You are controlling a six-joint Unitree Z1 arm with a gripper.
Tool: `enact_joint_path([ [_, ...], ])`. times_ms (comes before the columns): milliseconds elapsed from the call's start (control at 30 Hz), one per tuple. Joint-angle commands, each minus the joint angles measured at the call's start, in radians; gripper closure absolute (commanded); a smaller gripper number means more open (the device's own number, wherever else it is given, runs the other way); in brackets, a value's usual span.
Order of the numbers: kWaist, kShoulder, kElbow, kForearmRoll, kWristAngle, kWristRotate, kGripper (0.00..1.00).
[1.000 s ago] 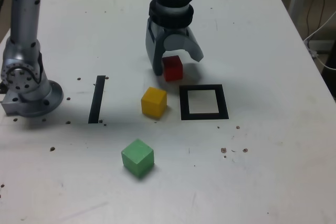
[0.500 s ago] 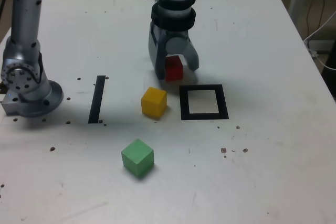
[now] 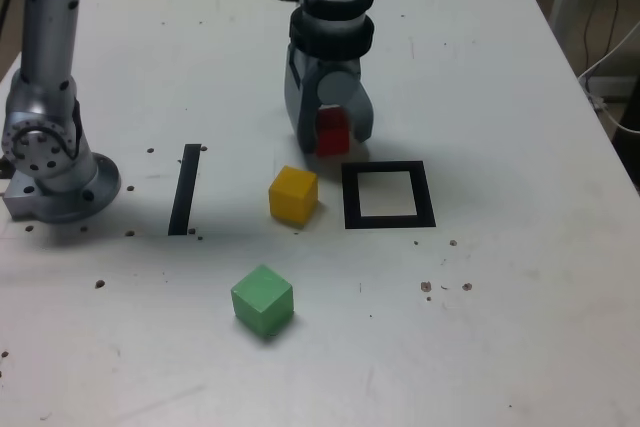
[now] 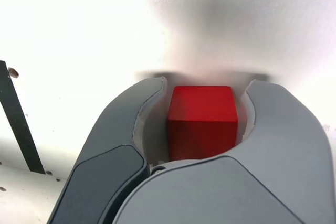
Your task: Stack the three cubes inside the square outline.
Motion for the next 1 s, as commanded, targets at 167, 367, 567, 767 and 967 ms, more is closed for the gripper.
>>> enact_joint_path([
  [167,-0.011,-0.035,-0.005,0.003,-0.002,-0.002,0.82],
  [367,-0.045,-0.078,-0.023,0.017,-0.005,-0.022,0.84],
  [567,-0.143,-0.082,-0.098,0.077,-0.001,-0.08,0.84],
  [767,-0.294,-0.048,-0.168,0.105,0.003,-0.172,0.84],
  [967,-0.367,0.01,-0.204,0.111,0.001,-0.21,0.84],
])
